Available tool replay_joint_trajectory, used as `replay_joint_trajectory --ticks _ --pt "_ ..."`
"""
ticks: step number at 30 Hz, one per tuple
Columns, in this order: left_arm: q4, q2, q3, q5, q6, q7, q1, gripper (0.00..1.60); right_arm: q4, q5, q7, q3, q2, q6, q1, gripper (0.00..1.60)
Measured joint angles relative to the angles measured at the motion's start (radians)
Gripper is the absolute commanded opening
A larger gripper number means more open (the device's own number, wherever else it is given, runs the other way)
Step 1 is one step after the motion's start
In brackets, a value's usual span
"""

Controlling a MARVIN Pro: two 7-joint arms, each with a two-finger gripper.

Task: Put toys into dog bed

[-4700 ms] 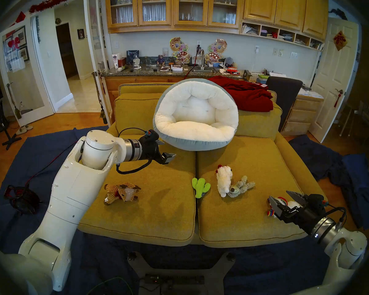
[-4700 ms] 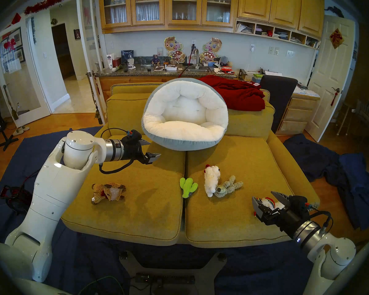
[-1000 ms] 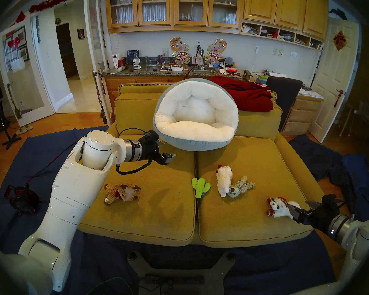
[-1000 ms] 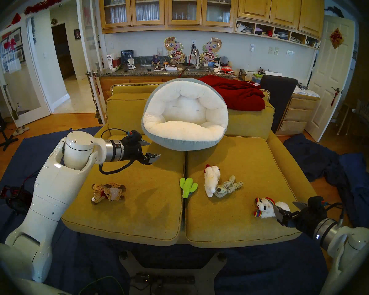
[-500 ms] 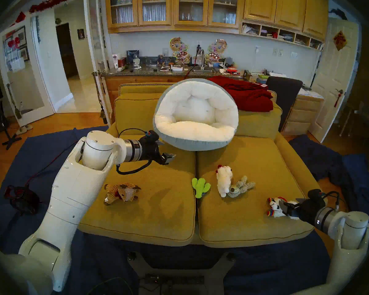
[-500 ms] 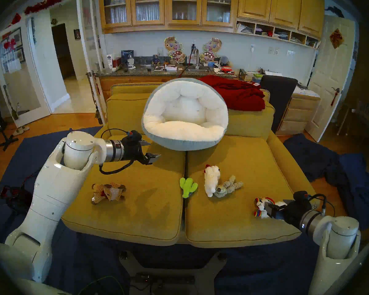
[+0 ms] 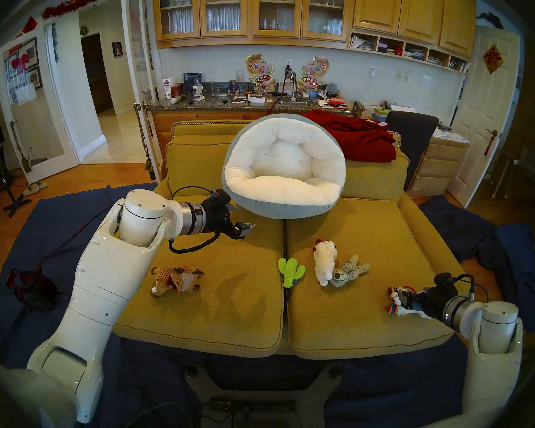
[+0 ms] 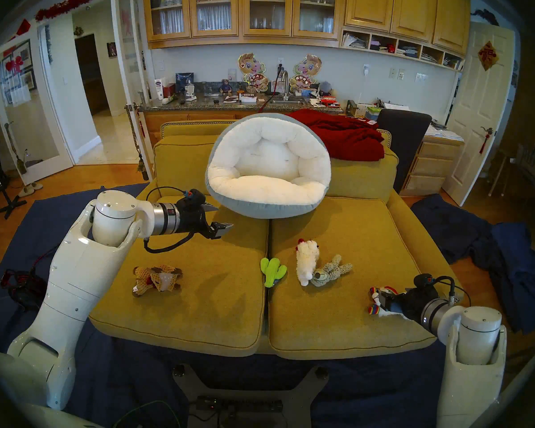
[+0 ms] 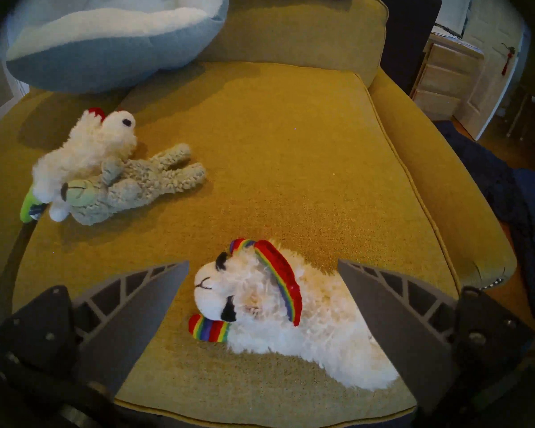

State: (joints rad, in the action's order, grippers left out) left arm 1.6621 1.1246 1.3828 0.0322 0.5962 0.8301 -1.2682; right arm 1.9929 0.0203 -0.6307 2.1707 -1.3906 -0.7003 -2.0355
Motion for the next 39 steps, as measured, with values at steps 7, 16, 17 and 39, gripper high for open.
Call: replay_joint_trajectory --ticks 7,16,17,39 --pt "0.0 0.0 0.0 0.0 0.0 0.0 0.0 1.6 -0.021 0.023 0.021 -0.025 0.005 0.001 0.016 1.6" --pt "0.0 0.0 0.0 0.0 0.0 0.0 0.0 1.6 -0.041 0.052 0.047 -0.053 0.007 -0.002 0.027 1.47" --pt "0.0 0.0 0.0 0.0 0.0 0.0 0.0 1.6 -0.043 0.055 0.049 -0.056 0.008 -0.002 0.028 1.32" --pt "0.0 0.0 0.0 0.0 0.0 0.0 0.0 1.6 -0.046 0.054 0.056 -0.047 -0.004 0.001 0.033 0.0"
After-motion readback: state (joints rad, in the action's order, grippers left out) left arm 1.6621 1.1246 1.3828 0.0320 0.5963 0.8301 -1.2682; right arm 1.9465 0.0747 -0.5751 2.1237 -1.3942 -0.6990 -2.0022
